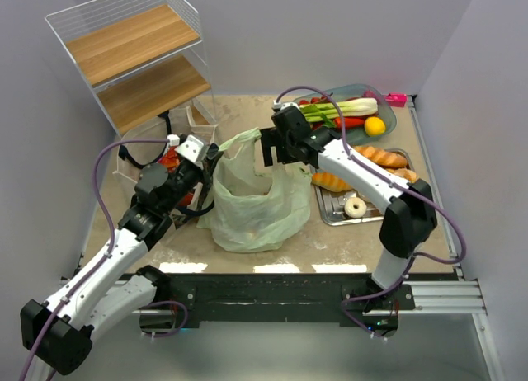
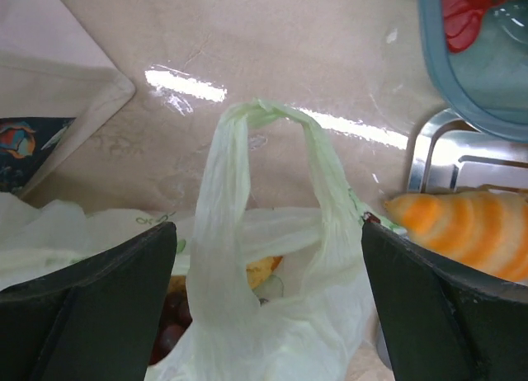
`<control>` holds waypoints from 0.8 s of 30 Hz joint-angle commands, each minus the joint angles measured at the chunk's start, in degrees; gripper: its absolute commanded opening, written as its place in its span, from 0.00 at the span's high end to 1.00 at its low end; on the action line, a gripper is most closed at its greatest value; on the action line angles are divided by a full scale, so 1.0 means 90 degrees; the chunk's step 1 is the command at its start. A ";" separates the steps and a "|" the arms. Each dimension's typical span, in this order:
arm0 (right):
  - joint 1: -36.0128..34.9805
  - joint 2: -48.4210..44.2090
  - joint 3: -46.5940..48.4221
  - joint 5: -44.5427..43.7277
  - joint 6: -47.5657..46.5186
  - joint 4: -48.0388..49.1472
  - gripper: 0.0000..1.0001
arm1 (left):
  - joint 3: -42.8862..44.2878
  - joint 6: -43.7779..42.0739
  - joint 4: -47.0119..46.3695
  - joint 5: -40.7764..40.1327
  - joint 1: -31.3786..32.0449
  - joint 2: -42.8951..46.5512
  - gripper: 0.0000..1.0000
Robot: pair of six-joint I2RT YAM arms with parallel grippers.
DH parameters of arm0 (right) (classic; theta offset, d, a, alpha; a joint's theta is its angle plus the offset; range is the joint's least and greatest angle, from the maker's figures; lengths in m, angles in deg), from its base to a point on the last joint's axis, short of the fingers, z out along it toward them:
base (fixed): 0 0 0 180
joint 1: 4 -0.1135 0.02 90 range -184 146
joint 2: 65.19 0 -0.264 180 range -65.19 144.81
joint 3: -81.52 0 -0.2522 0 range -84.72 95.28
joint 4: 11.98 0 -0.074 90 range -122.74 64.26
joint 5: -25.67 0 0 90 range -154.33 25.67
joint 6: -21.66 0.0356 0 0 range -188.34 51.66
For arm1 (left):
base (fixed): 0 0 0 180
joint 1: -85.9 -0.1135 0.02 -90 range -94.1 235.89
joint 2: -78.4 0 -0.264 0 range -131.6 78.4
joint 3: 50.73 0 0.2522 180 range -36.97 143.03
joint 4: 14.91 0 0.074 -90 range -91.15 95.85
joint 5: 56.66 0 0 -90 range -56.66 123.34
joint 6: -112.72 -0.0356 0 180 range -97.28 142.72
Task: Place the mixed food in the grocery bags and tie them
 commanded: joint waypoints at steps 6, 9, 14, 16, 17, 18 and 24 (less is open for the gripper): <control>0.0266 0.0584 0.0367 0.1150 -0.0191 0.0994 0.41 | 0.0144 -0.0019 -0.0208 -0.0073 0.0035 0.0122 1.00; 0.0335 0.0429 0.0386 0.1484 -0.0133 0.1015 0.81 | 0.0134 -0.0038 -0.0208 -0.0122 0.0035 0.0131 1.00; 0.0364 -0.0010 0.1380 0.1455 -0.0298 0.0517 1.00 | 0.0221 -0.0028 -0.0403 -0.0667 0.0035 0.0054 1.00; 0.0364 -0.0254 0.1993 0.1455 -0.0309 0.0302 1.00 | 0.0572 -0.0067 -0.0384 -0.0942 0.0035 -0.0015 1.00; 0.0354 -0.0352 0.2162 0.1464 -0.0318 0.0272 1.00 | 0.0709 -0.0077 -0.0403 -0.1107 0.0035 -0.0015 1.00; 0.0354 -0.0459 0.2270 0.1474 -0.0309 0.0369 1.00 | 0.0913 -0.0116 -0.0452 -0.1176 0.0025 -0.0015 1.00; 0.0364 -0.1582 0.1346 0.1591 -0.0250 0.1149 1.00 | 0.0742 -0.0049 -0.0764 -0.1275 0.0035 0.0150 1.00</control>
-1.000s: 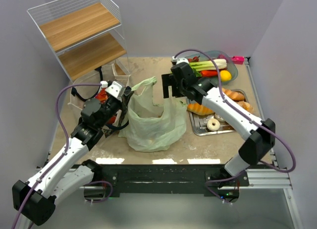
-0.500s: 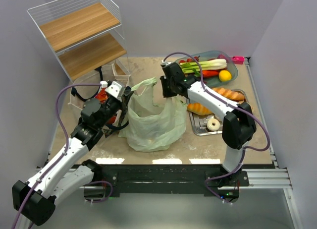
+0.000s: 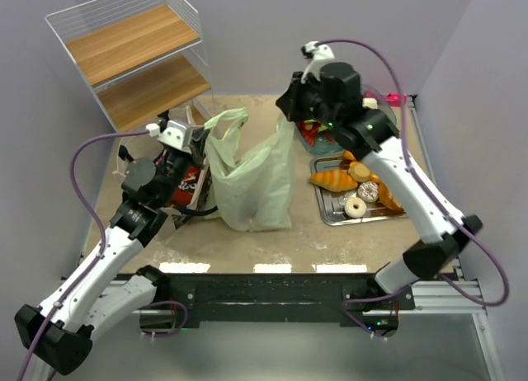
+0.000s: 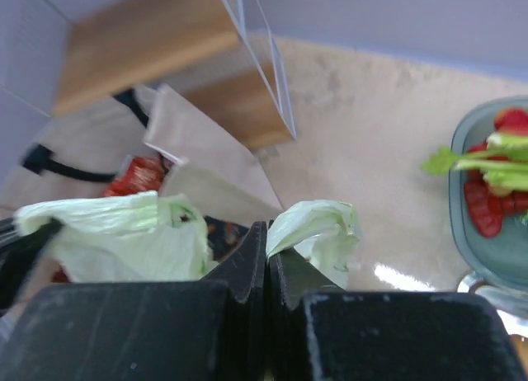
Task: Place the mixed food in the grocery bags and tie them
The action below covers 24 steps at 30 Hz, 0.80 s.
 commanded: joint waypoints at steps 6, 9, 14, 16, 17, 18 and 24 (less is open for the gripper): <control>0.0002 -0.1386 -0.2549 0.0098 -0.0097 0.1069 1.00 | -0.0696 0.0474 -0.0012 0.0275 0.0035 0.0224 1.00; 0.0002 -0.1699 -0.3185 0.0098 -0.0097 0.1275 1.00 | -0.0668 0.0514 0.0428 0.0607 0.0035 0.0331 0.90; -0.0008 -0.2100 -0.3606 0.0117 -0.0136 0.1354 1.00 | -0.0492 0.0640 0.0964 0.0909 0.0035 0.0566 0.51; -0.0008 -0.2198 -0.3674 0.0107 -0.0146 0.1286 1.00 | -0.0326 0.0816 0.1044 0.0988 0.0035 0.0702 0.42; 0.0002 -0.2218 -0.3694 0.0117 -0.0146 0.1257 1.00 | -0.0191 0.0874 0.1054 0.1133 0.0025 0.0741 0.35; 0.0002 -0.2237 -0.3713 0.0117 -0.0146 0.1247 1.00 | -0.0102 0.0991 0.1044 0.1203 0.0035 0.0790 0.28; 0.0002 -0.2286 -0.3860 0.0215 -0.0165 0.1227 1.00 | 0.0767 0.1178 0.0985 0.1457 0.0035 0.0304 0.05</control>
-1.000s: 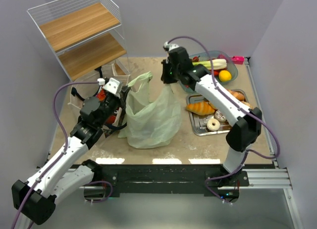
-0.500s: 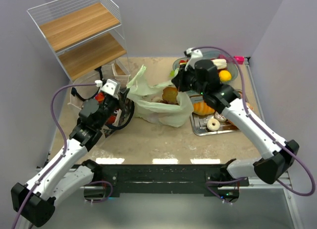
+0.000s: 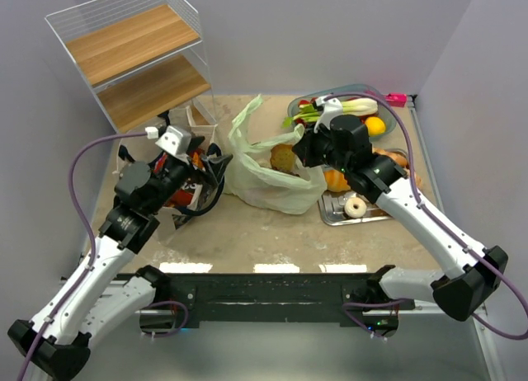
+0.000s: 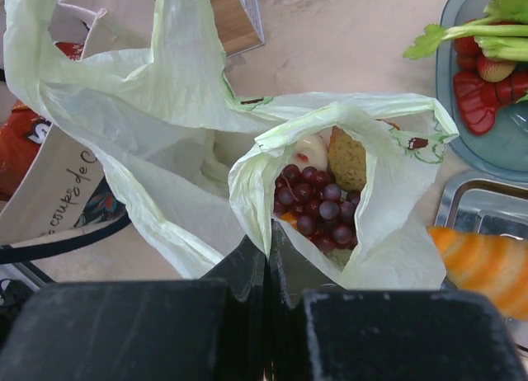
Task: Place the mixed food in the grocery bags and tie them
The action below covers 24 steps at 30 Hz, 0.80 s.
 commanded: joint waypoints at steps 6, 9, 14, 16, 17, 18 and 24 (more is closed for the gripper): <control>-0.0008 -0.0101 -0.0251 0.0161 -0.0144 0.0205 1.00 | 0.1368 0.0211 -0.0650 0.0528 0.0035 -0.1303 0.01; -0.0008 -0.0169 -0.0310 0.0161 -0.0163 0.0195 1.00 | 0.1641 0.0133 -0.0856 0.0499 0.0035 -0.1899 0.00; -0.0008 -0.0257 -0.0437 0.0161 -0.0183 0.0176 1.00 | 0.2188 0.0415 -0.1090 0.0674 0.0035 -0.2876 0.00; -0.0008 -0.0296 -0.0496 0.0161 -0.0183 0.0156 1.00 | 0.2267 0.0494 -0.1304 0.0743 0.0044 -0.3073 0.00; 0.0002 -0.0296 -0.0506 0.0152 -0.0183 0.0156 1.00 | 0.2325 0.0581 -0.1364 0.0753 0.0044 -0.3248 0.00; 0.0002 -0.0316 -0.0554 0.0161 -0.0192 0.0166 1.00 | 0.2364 0.0601 -0.1412 0.0762 0.0044 -0.3327 0.00; -0.0007 -0.0306 -0.0633 0.0161 -0.0222 0.0146 1.00 | 0.2501 0.0777 -0.1715 0.0929 0.0054 -0.3757 0.02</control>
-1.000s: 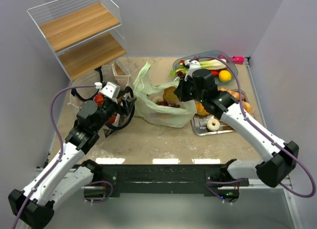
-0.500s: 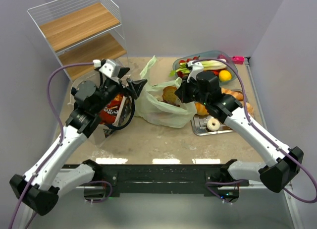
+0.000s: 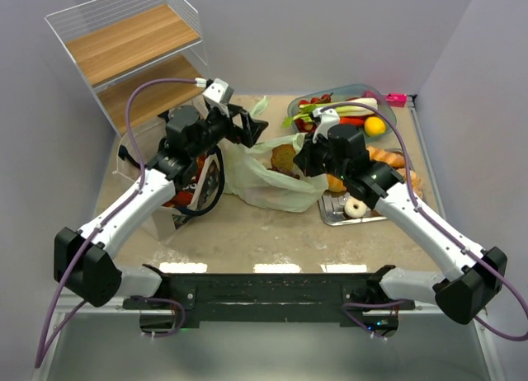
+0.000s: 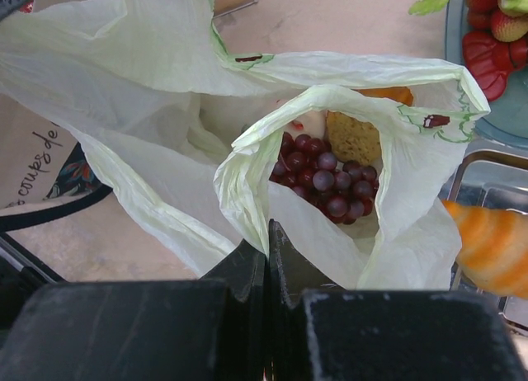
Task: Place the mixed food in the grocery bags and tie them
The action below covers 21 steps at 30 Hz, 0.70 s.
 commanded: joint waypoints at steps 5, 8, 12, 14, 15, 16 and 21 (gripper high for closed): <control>-0.0007 -0.0139 -0.0142 0.0206 -0.0144 0.0149 1.00 | 0.0476 0.0355 -0.0993 0.0458 0.0105 -0.0470 0.32; 0.0002 -0.0119 -0.0172 0.0167 -0.0095 0.0140 1.00 | 0.0496 0.0297 -0.1091 0.0488 0.0183 -0.0500 0.64; -0.0008 -0.0002 0.0450 -0.0056 -0.0066 -0.0220 1.00 | 0.0496 0.0024 -0.1248 0.0167 0.0193 -0.0130 0.98; -0.0007 0.0076 0.0851 -0.0233 -0.0076 -0.0407 1.00 | 0.0574 -0.0268 -0.1218 -0.0009 0.0193 0.0152 1.00; 0.0002 0.0086 0.1260 -0.0340 -0.0095 -0.0562 1.00 | 0.0574 -0.0366 -0.1209 -0.0078 0.0193 0.0261 1.00; -0.0007 0.0076 0.1438 -0.0389 -0.0095 -0.0612 1.00 | 0.0555 -0.0454 -0.1189 -0.0165 0.0193 0.0378 1.00; -0.0007 -0.0167 0.1840 -0.0643 -0.0076 -0.0642 1.00 | 0.0155 -0.0865 -0.1228 -0.0713 0.0184 0.1247 1.00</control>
